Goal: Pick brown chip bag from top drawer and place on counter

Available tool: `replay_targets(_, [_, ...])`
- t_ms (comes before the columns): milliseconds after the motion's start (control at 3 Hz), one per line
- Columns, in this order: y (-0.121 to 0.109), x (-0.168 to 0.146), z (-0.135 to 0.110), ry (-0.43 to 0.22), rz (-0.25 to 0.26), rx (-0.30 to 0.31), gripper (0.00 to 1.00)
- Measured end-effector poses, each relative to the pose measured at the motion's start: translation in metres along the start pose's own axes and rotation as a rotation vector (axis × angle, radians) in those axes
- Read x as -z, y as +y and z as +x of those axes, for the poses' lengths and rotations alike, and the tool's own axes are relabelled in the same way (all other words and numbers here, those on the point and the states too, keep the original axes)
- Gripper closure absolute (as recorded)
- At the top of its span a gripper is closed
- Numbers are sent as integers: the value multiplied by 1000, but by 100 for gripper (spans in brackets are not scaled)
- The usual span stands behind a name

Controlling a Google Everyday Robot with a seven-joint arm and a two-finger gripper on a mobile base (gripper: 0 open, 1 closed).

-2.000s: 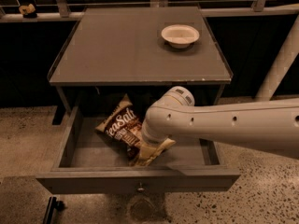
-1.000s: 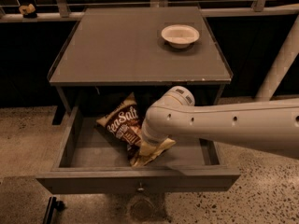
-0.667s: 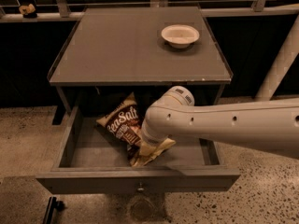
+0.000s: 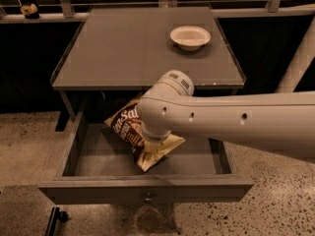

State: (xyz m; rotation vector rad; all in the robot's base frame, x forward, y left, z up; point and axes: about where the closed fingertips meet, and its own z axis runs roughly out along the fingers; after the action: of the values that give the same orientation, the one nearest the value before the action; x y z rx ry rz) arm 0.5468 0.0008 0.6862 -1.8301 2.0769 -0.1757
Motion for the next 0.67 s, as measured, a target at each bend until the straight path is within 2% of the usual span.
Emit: replay_targets(667, [-20, 69, -24, 92, 57, 112, 100])
